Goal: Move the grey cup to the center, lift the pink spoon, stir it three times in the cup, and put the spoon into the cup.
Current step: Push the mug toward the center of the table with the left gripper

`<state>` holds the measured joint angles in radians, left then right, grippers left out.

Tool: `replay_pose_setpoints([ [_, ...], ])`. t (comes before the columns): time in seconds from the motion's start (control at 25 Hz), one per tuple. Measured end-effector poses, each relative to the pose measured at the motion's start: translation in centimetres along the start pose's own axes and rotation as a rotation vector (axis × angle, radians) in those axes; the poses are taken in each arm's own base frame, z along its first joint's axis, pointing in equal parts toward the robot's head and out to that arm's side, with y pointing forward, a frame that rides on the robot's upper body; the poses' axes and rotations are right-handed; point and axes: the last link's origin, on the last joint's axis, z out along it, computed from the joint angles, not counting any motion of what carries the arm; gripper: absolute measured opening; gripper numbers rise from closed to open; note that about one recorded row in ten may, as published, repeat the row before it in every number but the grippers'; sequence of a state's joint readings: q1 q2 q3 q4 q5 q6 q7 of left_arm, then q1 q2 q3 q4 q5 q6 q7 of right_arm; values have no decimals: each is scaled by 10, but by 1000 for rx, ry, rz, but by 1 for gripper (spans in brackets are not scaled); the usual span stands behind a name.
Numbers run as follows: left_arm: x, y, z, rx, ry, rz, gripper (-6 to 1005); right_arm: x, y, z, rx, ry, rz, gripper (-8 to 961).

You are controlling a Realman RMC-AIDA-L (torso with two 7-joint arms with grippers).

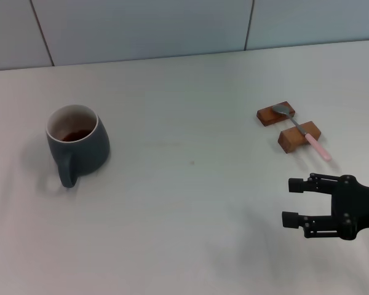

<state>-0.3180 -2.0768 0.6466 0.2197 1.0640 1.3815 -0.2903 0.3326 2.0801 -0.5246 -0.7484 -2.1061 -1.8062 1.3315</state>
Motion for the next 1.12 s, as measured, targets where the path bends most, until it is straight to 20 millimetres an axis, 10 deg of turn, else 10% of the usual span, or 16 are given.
replay_pose_setpoints([
  [0.16,-14,20,8,54,-59,187,713,0,0,0,0,-2,0,820],
  [0.28,-17,33,15,71,-89,306,433,-1,0,0,0,-2,-1,820],
  [0.72,-25,55,34,-1,-160,385,60,-1,0,0,-5,-3,-2,820],
  [1.12,-27,67,45,-85,-179,403,5,-2,0,1,-8,-4,-2,820],
])
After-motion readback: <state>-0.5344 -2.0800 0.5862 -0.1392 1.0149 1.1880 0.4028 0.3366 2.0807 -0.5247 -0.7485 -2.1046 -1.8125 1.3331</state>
